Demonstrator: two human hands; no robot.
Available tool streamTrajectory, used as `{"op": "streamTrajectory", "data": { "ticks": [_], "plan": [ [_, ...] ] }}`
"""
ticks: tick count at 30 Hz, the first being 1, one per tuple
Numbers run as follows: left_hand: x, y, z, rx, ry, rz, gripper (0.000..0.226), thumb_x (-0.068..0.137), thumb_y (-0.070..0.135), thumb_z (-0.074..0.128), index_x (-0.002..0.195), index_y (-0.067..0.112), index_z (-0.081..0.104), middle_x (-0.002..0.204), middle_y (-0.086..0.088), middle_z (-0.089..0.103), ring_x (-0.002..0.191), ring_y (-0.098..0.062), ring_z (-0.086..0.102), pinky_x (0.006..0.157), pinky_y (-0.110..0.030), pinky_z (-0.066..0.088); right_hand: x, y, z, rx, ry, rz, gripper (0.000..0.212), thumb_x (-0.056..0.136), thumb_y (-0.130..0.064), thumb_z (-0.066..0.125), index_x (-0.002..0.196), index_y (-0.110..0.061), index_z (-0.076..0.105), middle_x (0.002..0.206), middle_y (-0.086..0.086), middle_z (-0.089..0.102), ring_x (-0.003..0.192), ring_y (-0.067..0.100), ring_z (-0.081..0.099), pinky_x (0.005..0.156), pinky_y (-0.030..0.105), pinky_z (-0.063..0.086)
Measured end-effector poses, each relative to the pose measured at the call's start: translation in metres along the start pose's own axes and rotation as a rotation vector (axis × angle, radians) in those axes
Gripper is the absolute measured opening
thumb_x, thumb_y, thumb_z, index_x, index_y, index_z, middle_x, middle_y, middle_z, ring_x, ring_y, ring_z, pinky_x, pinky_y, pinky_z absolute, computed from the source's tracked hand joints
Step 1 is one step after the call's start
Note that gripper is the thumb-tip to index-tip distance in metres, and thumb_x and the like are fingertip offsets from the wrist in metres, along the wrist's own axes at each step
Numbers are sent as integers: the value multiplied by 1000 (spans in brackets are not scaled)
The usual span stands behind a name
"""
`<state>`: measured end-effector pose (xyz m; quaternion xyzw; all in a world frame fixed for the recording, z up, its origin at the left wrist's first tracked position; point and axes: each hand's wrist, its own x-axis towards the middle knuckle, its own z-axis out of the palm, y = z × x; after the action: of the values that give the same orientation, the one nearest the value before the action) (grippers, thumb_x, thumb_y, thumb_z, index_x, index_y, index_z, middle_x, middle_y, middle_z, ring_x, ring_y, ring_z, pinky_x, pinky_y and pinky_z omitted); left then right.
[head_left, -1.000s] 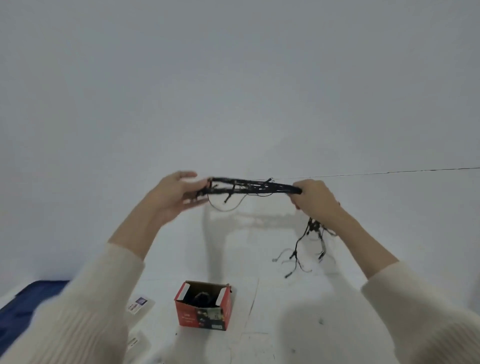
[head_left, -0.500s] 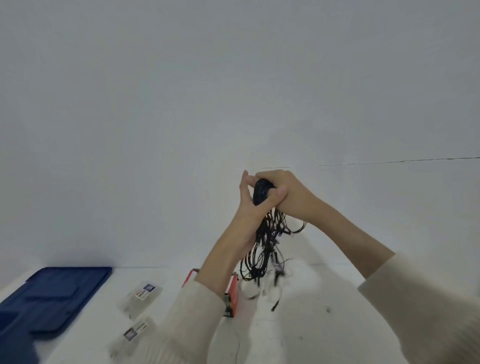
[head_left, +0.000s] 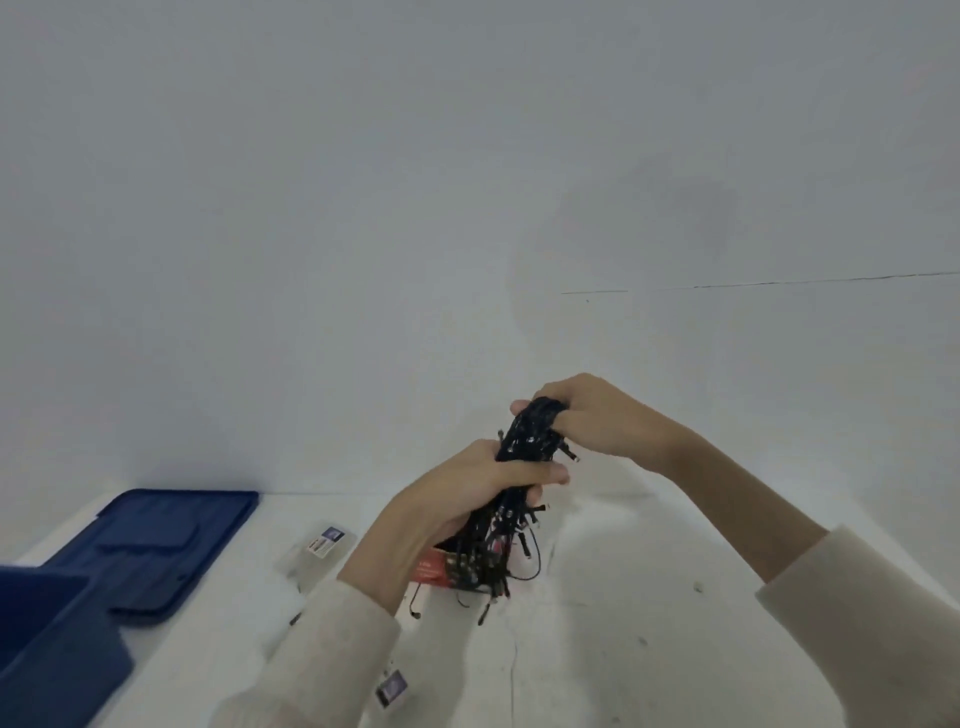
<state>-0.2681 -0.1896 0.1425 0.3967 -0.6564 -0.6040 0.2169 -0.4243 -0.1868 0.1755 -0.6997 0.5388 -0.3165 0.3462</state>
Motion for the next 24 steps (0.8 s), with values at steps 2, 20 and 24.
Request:
{"op": "streamTrajectory", "data": {
  "ticks": [2, 20, 24],
  "plan": [
    [-6, -2, -16, 138, 20, -34, 17, 80, 27, 70, 68, 17, 65, 60, 6, 59, 61, -12, 54, 63, -23, 41, 5, 4, 6, 3, 29, 26, 22, 90, -22, 57, 73, -24, 71, 66, -23, 60, 75, 4, 57, 65, 13, 40],
    [-19, -35, -98, -1126, 135, 224, 33, 87, 24, 45, 88, 11, 75, 85, -2, 72, 72, -11, 69, 76, -27, 52, 40, -32, 192, 841, 474, -74, 17, 94, -22, 52, 101, -29, 67, 106, 2, 68, 101, 17, 64, 88, 29, 51],
    [-20, -36, -116, -1179, 268, 202, 27, 93, 23, 43, 76, 9, 59, 65, 1, 69, 63, -8, 69, 102, -33, 41, 47, -36, 223, 434, 596, -141, 18, 95, -26, 48, 99, -41, 56, 100, -7, 48, 100, 16, 50, 85, 23, 43]
  ]
}}
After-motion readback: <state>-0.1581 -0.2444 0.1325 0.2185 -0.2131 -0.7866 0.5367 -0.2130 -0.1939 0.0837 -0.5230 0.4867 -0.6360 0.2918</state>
